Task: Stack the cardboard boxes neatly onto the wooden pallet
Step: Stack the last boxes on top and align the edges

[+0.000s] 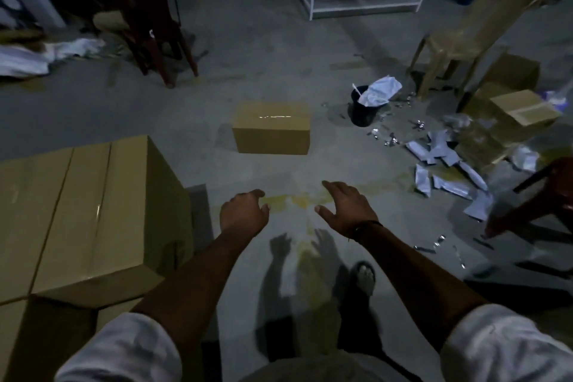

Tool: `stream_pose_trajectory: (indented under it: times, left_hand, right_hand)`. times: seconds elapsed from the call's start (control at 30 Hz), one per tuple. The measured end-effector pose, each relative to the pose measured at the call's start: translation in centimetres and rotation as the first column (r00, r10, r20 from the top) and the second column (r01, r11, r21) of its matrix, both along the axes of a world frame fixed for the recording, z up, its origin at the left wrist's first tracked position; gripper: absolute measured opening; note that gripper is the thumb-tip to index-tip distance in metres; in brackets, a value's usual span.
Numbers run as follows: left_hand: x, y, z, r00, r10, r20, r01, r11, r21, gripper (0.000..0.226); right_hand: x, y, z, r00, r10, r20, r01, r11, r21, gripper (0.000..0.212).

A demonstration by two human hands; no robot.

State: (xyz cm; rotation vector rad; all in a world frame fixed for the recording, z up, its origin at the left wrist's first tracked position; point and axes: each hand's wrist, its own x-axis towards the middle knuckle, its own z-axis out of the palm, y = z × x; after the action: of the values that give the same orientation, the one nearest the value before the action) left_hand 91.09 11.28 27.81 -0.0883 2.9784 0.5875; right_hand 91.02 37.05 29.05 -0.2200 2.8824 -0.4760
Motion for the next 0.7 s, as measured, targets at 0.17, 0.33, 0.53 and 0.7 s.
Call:
stream_pose_trajectory:
  times: [0.17, 0.33, 0.53, 0.7]
  left_hand:
    - [-9.2, 3.9, -2.2, 0.985, 0.155, 0.075, -0.159, 0.986, 0.043, 0.043]
    - [-17.3, 7.8, -2.3, 0.948, 0.285, 0.146, -0.300, 0.949, 0.095, 0.042]
    - [-25.8, 9.7, -3.5, 0.884, 0.418, 0.210, -0.454, 0.874, 0.173, 0.040]
    - [-34.8, 8.1, -7.2, 0.805, 0.525, 0.275, -0.573, 0.809, 0.134, 0.039]
  right_hand:
    - [-11.6, 4.5, -2.5, 0.995, 0.083, 0.055, -0.082, 0.997, -0.013, 0.091]
    - [-22.7, 9.7, -2.7, 0.987, 0.150, 0.057, -0.149, 0.989, -0.021, 0.072]
    - [-37.0, 12.3, -3.4, 0.968, 0.192, 0.161, -0.195, 0.981, 0.003, 0.074]
    - [-48.9, 10.2, -6.3, 0.946, 0.246, 0.210, -0.253, 0.968, 0.006, 0.072]
